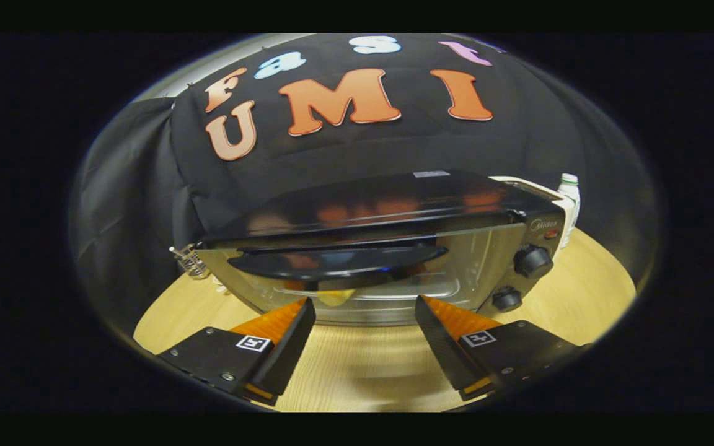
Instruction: Open the toaster oven, put the food inside, and close the toaster oven door.
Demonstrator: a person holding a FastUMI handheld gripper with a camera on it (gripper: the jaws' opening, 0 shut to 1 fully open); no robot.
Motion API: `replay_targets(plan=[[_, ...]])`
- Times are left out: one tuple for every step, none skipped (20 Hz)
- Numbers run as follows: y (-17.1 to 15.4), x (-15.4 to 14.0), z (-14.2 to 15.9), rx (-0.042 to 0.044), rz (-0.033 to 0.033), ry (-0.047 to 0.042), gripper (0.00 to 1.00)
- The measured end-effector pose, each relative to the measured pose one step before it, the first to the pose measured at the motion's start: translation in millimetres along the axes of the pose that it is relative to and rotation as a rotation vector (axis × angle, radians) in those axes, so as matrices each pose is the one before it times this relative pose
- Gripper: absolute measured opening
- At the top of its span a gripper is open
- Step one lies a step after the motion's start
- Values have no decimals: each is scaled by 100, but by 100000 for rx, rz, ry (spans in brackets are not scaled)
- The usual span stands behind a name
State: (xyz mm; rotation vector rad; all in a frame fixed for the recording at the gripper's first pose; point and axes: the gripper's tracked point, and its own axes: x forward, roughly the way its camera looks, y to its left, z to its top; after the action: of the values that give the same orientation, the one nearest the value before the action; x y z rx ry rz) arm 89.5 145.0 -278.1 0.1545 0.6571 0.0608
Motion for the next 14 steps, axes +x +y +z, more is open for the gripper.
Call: replay_targets(plan=[[66, 61, 425, -823, -667, -731, 96], [-78, 210, -248, -573, -1148, 1799, 96], [-69, -204, 68, -914, -734, 74, 96], [60, 92, 27, -472, -551, 308, 96], [45, -105, -108, -918, 61, -5, 96], [155, -281, 129, -1291, 902, -874, 96], [5, -536, 722, -691, -302, -2963, 97], [102, -759, 995, -1006, 343, -3772, 97], [103, -903, 1041, -640, 495, -4040, 96], [224, -861, 869, -725, 1068, -3127, 96], [203, -712, 484, -848, 1197, -939, 96], [21, -804, 531, -721, 375, -1702, 96], [358, -1135, 721, -1023, 211, -2144, 96], [-10, -881, 861, -1401, -67, -2570, 96]])
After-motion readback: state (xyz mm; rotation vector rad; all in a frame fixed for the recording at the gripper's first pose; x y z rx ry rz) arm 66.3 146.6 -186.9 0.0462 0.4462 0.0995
